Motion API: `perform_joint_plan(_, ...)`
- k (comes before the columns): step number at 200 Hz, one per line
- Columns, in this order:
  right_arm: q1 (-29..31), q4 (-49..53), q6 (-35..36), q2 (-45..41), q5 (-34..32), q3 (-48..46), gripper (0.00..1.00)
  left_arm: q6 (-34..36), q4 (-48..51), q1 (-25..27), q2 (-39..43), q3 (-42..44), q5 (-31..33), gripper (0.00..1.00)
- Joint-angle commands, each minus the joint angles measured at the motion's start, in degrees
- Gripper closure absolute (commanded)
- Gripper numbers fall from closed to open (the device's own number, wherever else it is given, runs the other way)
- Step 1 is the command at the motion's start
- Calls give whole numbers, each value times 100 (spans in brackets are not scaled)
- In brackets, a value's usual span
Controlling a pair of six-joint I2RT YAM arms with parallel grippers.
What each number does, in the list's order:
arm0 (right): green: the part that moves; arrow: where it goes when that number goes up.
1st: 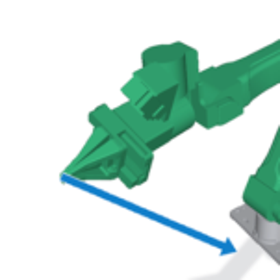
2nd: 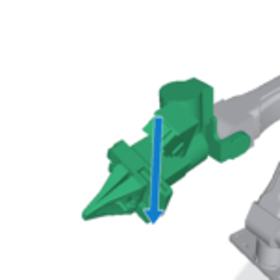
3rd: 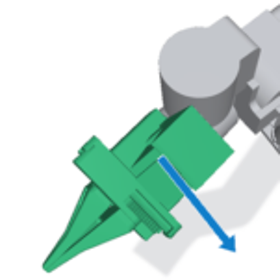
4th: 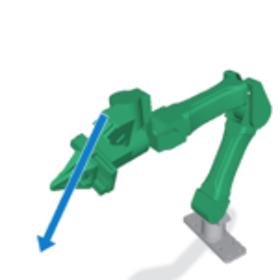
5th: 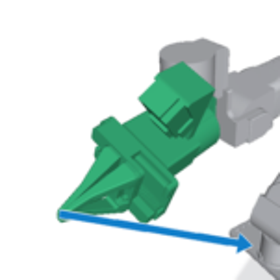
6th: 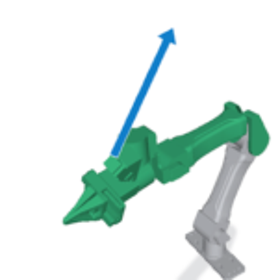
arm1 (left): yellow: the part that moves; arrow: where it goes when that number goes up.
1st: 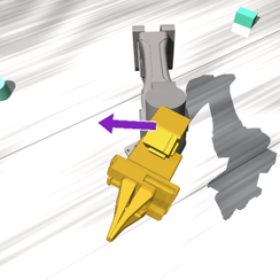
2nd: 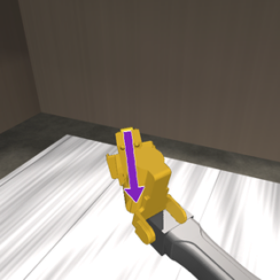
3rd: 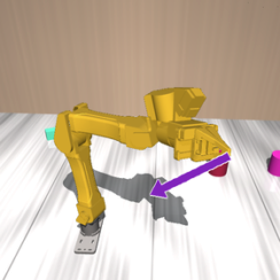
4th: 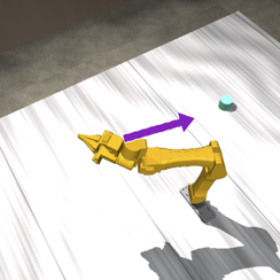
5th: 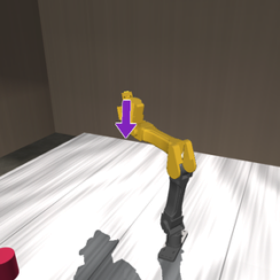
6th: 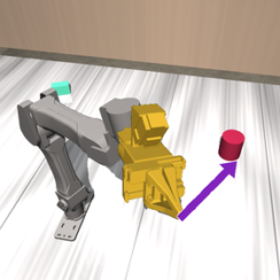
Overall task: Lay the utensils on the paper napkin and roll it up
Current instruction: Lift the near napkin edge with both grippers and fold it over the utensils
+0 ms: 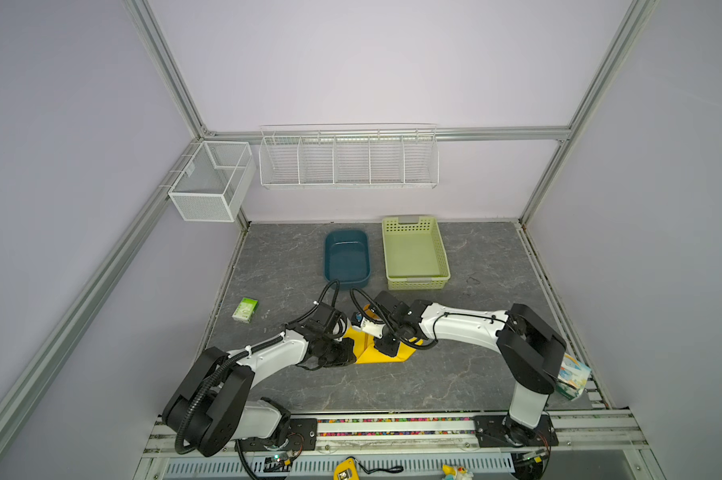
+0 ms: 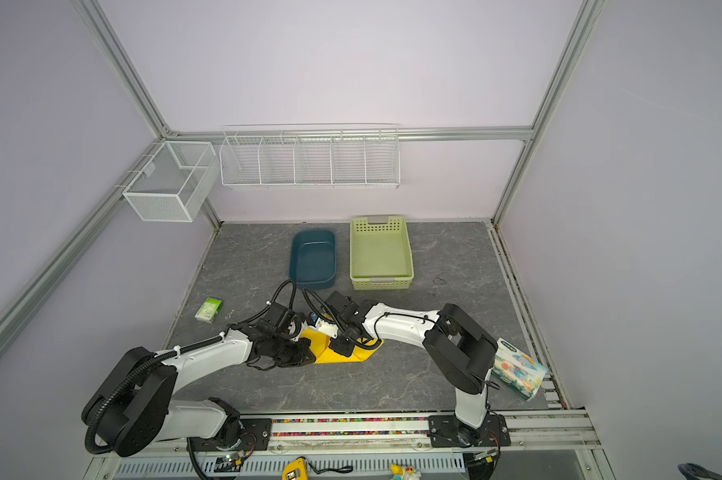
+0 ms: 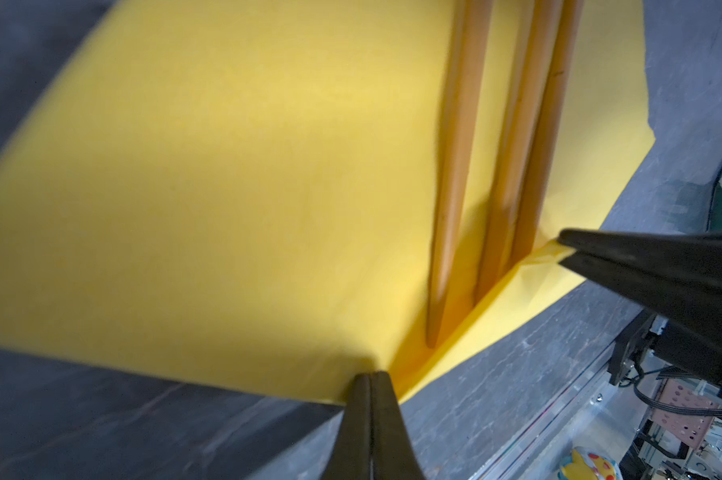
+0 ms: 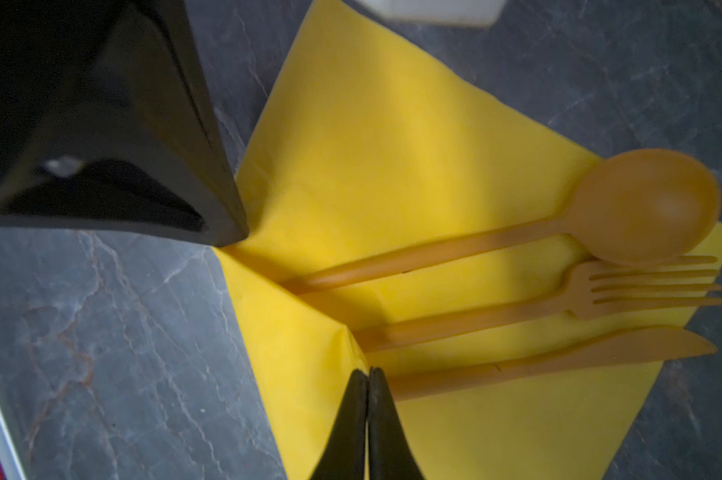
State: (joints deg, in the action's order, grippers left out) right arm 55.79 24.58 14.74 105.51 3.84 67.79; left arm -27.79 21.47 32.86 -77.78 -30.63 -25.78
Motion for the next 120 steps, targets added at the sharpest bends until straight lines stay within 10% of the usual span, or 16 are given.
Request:
perform_joint_plan(1,-96,7,-103,92,-95,77,93,33,179,10,47,94,200,100)
perform_joint_plan(120,-131,-147,-261,31,4,-55,93,-651,35,25,1195,92,-50,100)
